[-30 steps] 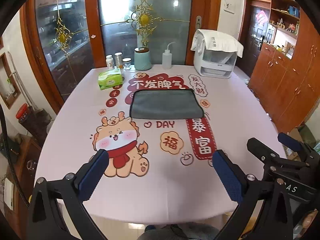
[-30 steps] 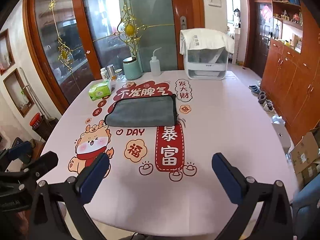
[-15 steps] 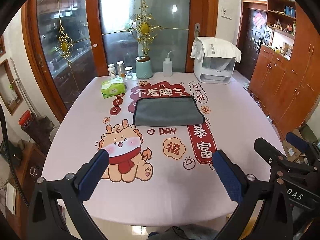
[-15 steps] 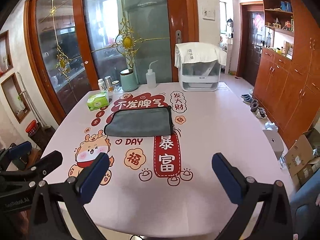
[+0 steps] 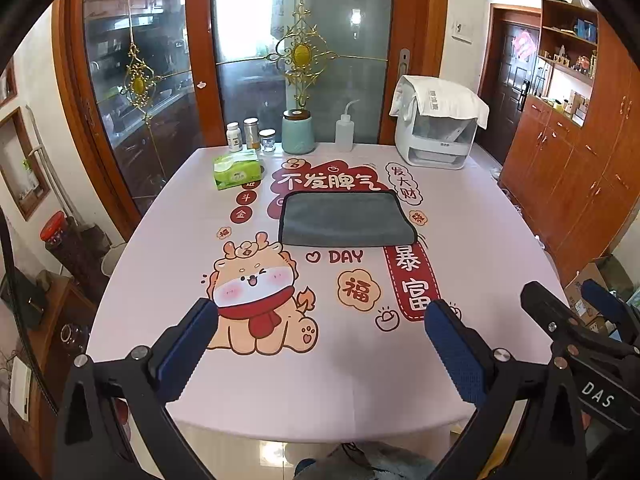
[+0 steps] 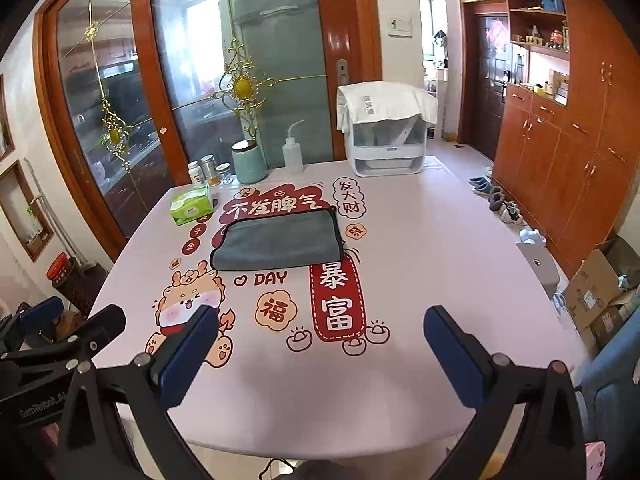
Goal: Fold towel
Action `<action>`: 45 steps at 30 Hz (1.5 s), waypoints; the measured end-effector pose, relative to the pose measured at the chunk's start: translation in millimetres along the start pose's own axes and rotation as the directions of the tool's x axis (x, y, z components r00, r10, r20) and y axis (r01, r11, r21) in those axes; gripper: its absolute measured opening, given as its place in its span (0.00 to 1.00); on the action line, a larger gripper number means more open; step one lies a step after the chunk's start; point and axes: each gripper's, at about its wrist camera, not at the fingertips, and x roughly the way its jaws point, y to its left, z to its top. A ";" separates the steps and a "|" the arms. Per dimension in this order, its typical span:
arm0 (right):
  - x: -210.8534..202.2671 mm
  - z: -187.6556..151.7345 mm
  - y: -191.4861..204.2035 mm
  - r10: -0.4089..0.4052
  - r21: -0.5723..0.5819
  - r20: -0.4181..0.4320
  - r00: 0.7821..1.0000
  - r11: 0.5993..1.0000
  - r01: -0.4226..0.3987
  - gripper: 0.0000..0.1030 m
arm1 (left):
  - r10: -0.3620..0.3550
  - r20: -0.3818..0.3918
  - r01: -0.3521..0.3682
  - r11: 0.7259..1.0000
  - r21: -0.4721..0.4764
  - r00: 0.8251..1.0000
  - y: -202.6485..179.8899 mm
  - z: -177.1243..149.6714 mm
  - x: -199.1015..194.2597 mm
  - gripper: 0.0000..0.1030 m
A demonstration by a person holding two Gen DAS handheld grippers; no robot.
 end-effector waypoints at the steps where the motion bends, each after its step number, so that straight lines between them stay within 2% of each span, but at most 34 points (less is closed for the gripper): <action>1: -2.4 -1.0 0.9 -0.007 0.001 0.005 1.000 1.000 0.007 1.00 | 0.001 -0.001 -0.001 1.000 -0.001 1.000 0.3 -0.5 -0.6 1.00; 8: -3.0 -6.2 5.1 -0.024 0.000 -0.011 1.000 1.000 0.024 1.00 | 0.033 -0.015 -0.033 0.999 -0.002 0.999 1.9 -6.4 -0.9 1.00; 14: -2.3 -9.2 4.0 -0.029 -0.002 -0.021 0.999 1.000 0.029 1.00 | 0.028 -0.038 -0.029 0.999 -0.016 0.999 2.8 -12.2 1.4 1.00; 45: -0.6 -4.6 4.9 -0.007 -0.031 -0.008 1.000 0.999 0.007 1.00 | 0.041 -0.045 -0.043 0.999 -0.026 0.998 2.5 -11.5 4.7 1.00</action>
